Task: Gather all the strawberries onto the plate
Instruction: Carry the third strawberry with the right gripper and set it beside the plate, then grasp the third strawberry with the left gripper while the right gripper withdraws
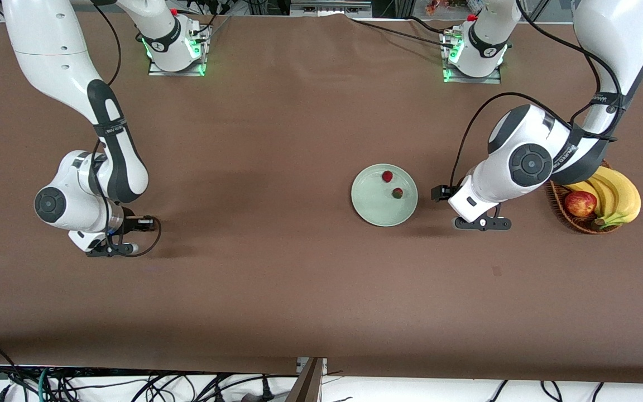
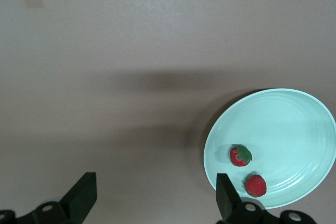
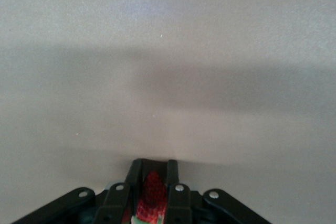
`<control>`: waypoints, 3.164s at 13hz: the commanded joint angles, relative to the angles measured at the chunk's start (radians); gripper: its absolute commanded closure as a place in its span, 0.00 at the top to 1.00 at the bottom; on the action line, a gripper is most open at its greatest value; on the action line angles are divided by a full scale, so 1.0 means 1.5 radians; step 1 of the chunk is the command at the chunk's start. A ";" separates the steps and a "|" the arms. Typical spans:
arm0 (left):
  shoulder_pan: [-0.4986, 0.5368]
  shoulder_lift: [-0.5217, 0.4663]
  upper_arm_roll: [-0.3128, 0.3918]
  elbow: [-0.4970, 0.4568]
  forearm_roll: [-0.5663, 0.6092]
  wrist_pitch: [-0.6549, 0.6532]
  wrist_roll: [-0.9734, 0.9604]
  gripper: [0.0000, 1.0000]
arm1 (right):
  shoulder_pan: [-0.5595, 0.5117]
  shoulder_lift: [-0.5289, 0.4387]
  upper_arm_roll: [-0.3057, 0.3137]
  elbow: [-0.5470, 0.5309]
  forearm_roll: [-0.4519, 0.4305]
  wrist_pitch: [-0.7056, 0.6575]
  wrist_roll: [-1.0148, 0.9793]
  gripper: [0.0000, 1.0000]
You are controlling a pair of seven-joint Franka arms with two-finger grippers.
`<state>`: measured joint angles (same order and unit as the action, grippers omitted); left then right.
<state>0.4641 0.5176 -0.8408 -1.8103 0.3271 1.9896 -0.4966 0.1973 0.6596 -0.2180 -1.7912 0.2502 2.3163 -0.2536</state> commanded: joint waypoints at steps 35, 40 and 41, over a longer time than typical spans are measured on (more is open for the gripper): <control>-0.222 0.066 0.034 0.069 0.038 0.114 -0.268 1.00 | 0.204 -0.129 -0.011 0.213 0.024 -0.307 0.580 1.00; -0.534 0.195 0.240 0.274 0.048 0.117 -0.382 1.00 | 0.204 -0.265 -0.070 0.177 0.016 -0.443 0.459 1.00; -0.580 0.228 0.279 0.319 0.046 0.117 -0.391 1.00 | 0.200 -0.291 -0.082 0.166 0.014 -0.465 0.428 1.00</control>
<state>-0.2791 0.7410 -0.5235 -1.5008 0.3759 2.1809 -1.0466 0.4931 0.3284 -0.3042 -1.4623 0.2784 1.6609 0.4744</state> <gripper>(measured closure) 0.000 0.000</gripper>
